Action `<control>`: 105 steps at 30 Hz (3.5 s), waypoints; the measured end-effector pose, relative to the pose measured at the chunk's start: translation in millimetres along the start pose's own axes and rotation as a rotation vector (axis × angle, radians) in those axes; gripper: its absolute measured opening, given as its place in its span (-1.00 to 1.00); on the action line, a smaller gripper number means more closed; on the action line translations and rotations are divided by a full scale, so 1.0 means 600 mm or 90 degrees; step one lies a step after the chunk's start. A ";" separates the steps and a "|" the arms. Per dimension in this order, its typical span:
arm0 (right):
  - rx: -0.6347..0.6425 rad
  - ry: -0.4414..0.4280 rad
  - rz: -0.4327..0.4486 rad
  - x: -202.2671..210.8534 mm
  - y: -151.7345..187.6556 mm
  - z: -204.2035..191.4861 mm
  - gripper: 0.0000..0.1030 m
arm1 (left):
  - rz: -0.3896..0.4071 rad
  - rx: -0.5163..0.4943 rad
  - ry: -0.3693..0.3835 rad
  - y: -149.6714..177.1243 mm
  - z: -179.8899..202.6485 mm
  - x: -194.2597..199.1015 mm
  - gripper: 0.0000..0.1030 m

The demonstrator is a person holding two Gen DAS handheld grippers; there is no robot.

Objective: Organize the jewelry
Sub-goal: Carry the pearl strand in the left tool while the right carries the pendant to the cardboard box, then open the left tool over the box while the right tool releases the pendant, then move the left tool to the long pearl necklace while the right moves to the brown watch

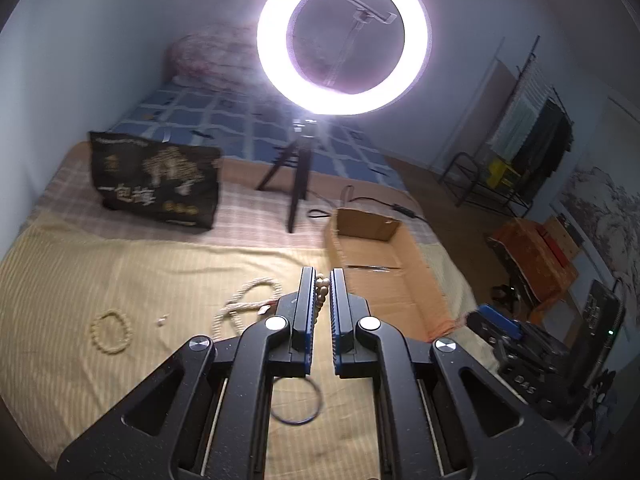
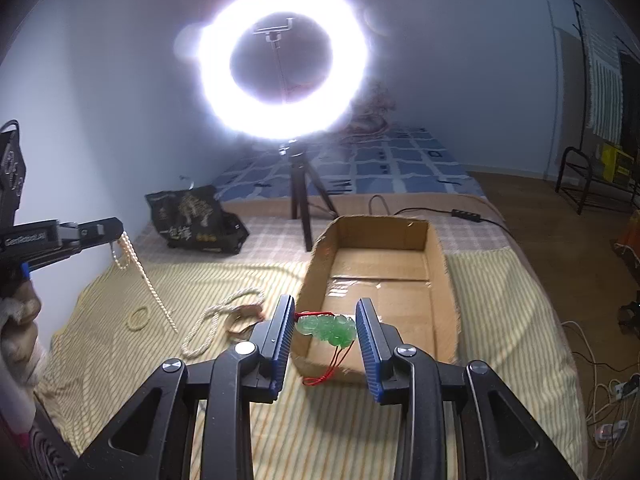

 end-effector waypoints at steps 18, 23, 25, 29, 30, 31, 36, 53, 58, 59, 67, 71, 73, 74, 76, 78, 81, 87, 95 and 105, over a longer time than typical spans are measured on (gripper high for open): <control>-0.062 0.037 0.012 -0.059 -0.059 0.076 -0.38 | -0.025 -0.023 0.081 -0.046 0.142 -0.126 -0.91; -0.076 0.049 0.007 -0.082 -0.064 0.093 -0.38 | -0.038 -0.017 0.092 -0.043 0.153 -0.160 -0.91; -0.075 0.062 0.000 -0.094 -0.061 0.100 -0.38 | -0.045 -0.016 0.095 -0.039 0.158 -0.170 -0.91; -0.090 0.067 -0.026 -0.117 -0.049 0.117 -0.38 | -0.064 -0.016 0.107 -0.025 0.166 -0.193 -0.91; -0.092 0.069 -0.034 -0.123 -0.044 0.121 -0.38 | -0.068 -0.019 0.106 -0.021 0.168 -0.199 -0.91; -0.090 0.069 -0.038 -0.126 -0.041 0.122 -0.38 | -0.071 -0.023 0.104 -0.018 0.170 -0.203 -0.91; -0.078 0.082 -0.057 -0.139 -0.027 0.129 -0.33 | -0.089 -0.028 0.101 -0.006 0.167 -0.223 -0.91; -0.068 0.138 -0.037 -0.118 -0.032 0.153 0.89 | -0.095 -0.067 0.033 0.002 0.145 -0.218 0.04; -0.061 0.141 -0.030 -0.107 -0.038 0.144 0.93 | -0.090 -0.067 0.022 0.000 0.131 -0.204 0.04; -0.059 0.140 -0.029 -0.105 -0.039 0.141 0.93 | -0.089 -0.069 0.018 0.000 0.127 -0.199 0.04; -0.040 0.135 -0.013 -0.083 -0.044 0.111 0.97 | -0.077 -0.077 -0.040 -0.003 0.053 -0.153 0.04; -0.030 0.128 -0.014 -0.083 -0.042 0.096 0.98 | -0.076 -0.070 -0.072 0.003 0.001 -0.129 0.04; -0.022 0.122 -0.017 -0.083 -0.038 0.084 0.98 | -0.078 -0.064 -0.088 0.006 -0.026 -0.120 0.04; -0.017 0.119 -0.018 -0.084 -0.037 0.078 0.98 | -0.080 -0.063 -0.093 0.009 -0.036 -0.117 0.04; -0.002 0.114 -0.020 -0.085 -0.032 0.063 0.98 | -0.084 -0.057 -0.107 0.015 -0.059 -0.110 0.04; 0.014 0.109 -0.022 -0.087 -0.027 0.048 0.98 | -0.089 -0.047 -0.119 0.021 -0.085 -0.105 0.04; 0.033 0.099 -0.028 -0.089 -0.019 0.026 0.98 | -0.099 -0.031 -0.129 0.033 -0.117 -0.104 0.04; 0.034 0.060 -0.059 -0.102 -0.002 -0.016 0.97 | -0.124 -0.015 -0.137 0.063 -0.156 -0.110 0.04; 0.010 -0.011 -0.127 -0.138 0.018 -0.083 0.73 | -0.165 0.012 -0.108 0.102 -0.172 -0.135 0.04; -0.032 -0.040 -0.250 -0.223 0.078 -0.126 -0.10 | -0.223 0.032 -0.077 0.161 -0.185 -0.160 -0.09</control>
Point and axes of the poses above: each gripper's, at about its wrist camera, not at the fingertips, and x roughly against the way its jaws point, z to its right, y to its underside, the point moved 8 cm from there along -x, roughly the way its jaws point, and after that the axes turned 13 degrees about -x, right-handed, at the moved point
